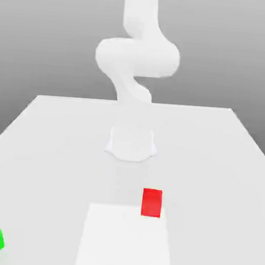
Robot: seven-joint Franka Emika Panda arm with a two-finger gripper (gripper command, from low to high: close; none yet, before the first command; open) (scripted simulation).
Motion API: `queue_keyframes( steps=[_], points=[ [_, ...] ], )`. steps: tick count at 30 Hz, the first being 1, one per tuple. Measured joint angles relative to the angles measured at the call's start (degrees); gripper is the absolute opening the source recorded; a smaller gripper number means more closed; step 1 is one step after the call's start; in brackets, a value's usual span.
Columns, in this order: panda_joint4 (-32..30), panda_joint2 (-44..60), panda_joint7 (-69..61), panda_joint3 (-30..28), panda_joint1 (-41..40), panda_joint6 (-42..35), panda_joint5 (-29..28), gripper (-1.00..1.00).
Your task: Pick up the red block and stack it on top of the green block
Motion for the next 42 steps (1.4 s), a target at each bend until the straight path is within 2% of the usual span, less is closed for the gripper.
queue_keyframes(
  steps=[8,15,17,23,29,30,37,42],
  points=[
    [-15.0,12.7,3.0,1.4,2.0,10.6,3.4,0.0],
    [-29.6,25.0,8.2,5.9,3.6,21.2,4.0,0.0],
    [-33.1,31.5,10.5,7.4,3.9,26.1,3.3,0.0],
    [-33.6,42.8,13.2,7.8,3.7,35.2,0.7,0.0],
    [-32.8,51.2,16.7,2.4,8.0,42.6,-4.0,0.0],
    [-32.8,52.0,17.0,1.6,8.8,43.4,-4.2,-1.0],
    [-32.7,52.0,17.2,1.6,8.8,43.4,-4.4,-1.0],
    [-33.2,45.9,14.1,4.3,7.0,38.0,-0.6,-1.0]
  ],
)
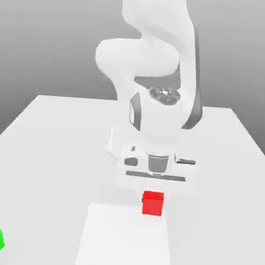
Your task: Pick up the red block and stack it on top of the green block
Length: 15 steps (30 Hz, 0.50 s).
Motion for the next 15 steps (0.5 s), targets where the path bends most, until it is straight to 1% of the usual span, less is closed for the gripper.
queue_keyframes(
  steps=[4,9,12,15],
  points=[
    [-0.7,-5.4,-1.0,0.0,0.6,-4.7,1.6,-1.0],
    [-1.4,-11.1,-0.5,-0.4,-0.1,-10.0,0.7,-1.0],
    [4.0,-8.4,-1.3,-3.6,-4.4,-13.0,-3.2,-1.0],
    [10.3,-5.0,-3.7,-6.9,-10.1,-16.0,-4.9,-1.0]
  ],
)
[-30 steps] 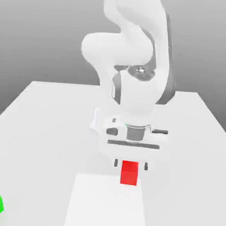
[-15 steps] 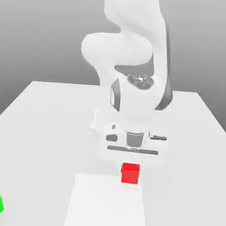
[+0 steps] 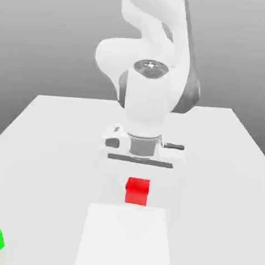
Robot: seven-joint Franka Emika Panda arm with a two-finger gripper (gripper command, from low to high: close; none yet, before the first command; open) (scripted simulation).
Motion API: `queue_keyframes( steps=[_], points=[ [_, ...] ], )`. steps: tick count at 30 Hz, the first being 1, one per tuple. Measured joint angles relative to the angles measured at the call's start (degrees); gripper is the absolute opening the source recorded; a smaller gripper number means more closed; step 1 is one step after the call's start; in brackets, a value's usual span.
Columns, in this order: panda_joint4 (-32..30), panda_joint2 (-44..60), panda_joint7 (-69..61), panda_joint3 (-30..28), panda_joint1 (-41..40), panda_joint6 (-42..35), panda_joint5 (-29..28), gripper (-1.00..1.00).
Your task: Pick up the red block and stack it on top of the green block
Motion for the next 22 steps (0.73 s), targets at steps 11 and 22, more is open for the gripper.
queue_keyframes(
  steps=[11,22],
  points=[
    [22.7,12.9,-17.1,-5.9,-15.4,-9.8,5.5,-1.0],
    [30.3,24.2,-25.4,-5.7,-21.7,-5.9,11.1,1.0]
  ],
)
